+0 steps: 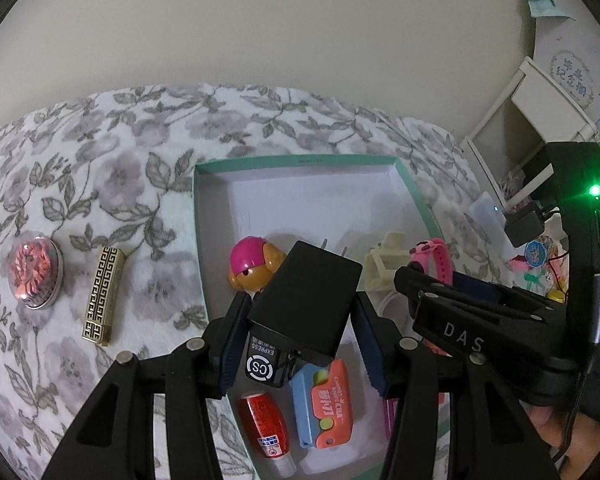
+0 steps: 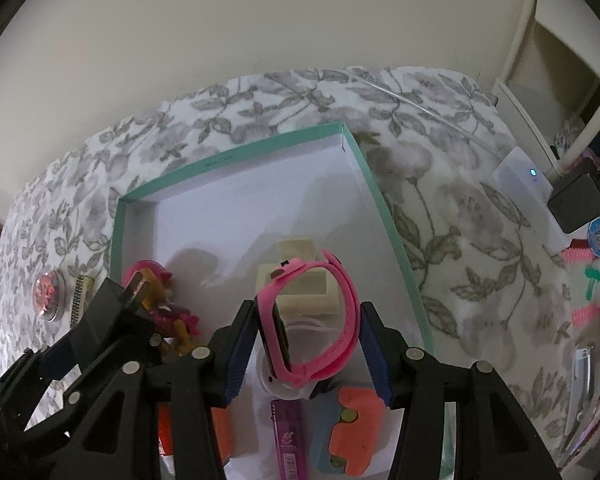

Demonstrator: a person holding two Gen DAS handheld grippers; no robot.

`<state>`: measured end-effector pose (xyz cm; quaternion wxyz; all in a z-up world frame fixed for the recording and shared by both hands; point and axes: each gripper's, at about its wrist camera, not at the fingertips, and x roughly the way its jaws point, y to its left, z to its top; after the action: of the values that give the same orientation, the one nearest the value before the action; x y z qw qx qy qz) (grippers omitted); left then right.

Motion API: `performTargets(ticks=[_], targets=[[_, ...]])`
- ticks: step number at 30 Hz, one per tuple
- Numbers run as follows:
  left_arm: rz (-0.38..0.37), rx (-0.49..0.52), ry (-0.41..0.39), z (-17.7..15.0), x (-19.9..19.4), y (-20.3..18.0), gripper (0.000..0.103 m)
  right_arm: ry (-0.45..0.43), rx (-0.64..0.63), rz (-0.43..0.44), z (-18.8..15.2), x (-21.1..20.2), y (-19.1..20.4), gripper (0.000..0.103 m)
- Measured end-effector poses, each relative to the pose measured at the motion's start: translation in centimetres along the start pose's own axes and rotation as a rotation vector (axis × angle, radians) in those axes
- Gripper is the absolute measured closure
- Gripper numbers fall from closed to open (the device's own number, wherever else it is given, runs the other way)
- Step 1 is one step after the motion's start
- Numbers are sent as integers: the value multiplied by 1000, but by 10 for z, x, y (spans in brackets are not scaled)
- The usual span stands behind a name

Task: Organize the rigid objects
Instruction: 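Lower the charger block and pink watch into the tray and open both grippers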

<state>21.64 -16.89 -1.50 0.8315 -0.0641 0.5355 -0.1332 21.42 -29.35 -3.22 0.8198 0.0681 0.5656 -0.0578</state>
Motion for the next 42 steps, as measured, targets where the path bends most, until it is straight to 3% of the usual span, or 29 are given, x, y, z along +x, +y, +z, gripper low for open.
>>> performTargets(ticks=[13,27,40,42], targets=[[-11,-17,22,-2,4,2,50,32,-5,-15,-1,7,0,48],[-17,-34,14,2,-4,7,50,-6,-31,-29,4,-8,6,48],[-21,-152,7,7,-13,42,50,-30,-78,-38,5,-14,19,47],[-5,-171,9,7,-12,48,46,-36,-86,-38,5,-15,22,46]])
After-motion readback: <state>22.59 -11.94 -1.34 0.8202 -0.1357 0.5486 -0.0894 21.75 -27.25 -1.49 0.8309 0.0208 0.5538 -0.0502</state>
